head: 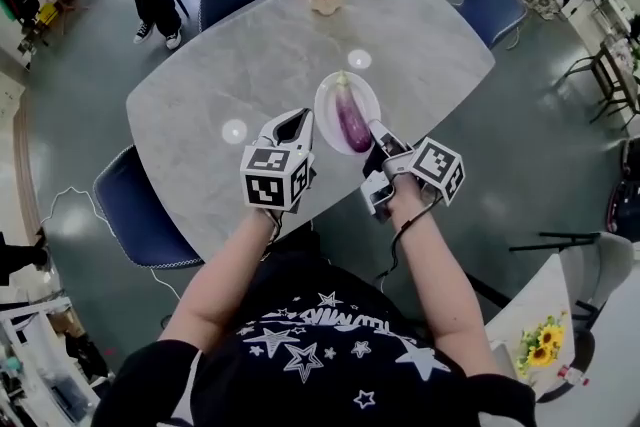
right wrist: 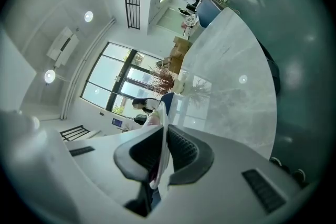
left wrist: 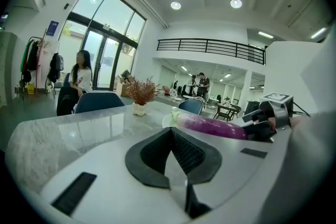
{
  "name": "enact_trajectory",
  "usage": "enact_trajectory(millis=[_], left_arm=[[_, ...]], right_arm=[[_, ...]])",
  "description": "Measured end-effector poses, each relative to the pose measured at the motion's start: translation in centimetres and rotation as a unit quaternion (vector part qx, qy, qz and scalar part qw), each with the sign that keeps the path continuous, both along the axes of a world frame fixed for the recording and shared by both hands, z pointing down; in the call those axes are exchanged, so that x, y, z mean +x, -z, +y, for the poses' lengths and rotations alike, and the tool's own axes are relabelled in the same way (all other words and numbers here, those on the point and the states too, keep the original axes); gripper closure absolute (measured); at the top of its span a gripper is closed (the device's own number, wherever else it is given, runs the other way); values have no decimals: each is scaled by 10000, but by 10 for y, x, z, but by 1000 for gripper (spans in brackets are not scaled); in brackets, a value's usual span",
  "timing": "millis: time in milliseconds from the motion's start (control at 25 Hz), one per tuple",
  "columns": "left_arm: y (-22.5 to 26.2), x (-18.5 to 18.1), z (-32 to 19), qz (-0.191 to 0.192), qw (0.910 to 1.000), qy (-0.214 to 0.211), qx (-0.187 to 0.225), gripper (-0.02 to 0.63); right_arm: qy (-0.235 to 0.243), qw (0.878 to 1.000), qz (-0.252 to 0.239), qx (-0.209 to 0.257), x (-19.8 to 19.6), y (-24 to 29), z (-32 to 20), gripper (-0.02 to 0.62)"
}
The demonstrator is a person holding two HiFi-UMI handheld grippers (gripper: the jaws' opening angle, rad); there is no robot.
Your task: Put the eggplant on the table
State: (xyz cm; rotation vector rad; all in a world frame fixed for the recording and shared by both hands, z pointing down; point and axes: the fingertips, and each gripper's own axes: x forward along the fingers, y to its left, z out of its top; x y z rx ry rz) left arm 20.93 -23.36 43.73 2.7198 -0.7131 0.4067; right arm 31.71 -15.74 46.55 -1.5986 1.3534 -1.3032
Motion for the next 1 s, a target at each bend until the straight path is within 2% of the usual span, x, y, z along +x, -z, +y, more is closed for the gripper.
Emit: enact_trajectory(millis=[200, 640, 840, 1000], left_arm=[[-8, 11, -43, -26, 9999, 51, -103, 598], [-26, 9, -75, -2, 9990, 304, -332, 598], [-33, 26, -117, 4, 9970, 626, -465, 598], [-33, 10, -117, -72, 9945, 946, -452, 598]], right_arm=[[89, 9999, 55, -89, 13, -4, -47, 568], [292, 9995, -50, -138, 20, -18, -91, 568], [552, 9982, -49, -241, 46, -26, -142, 569], [857, 9959, -28, -286, 41, -31, -148, 568]])
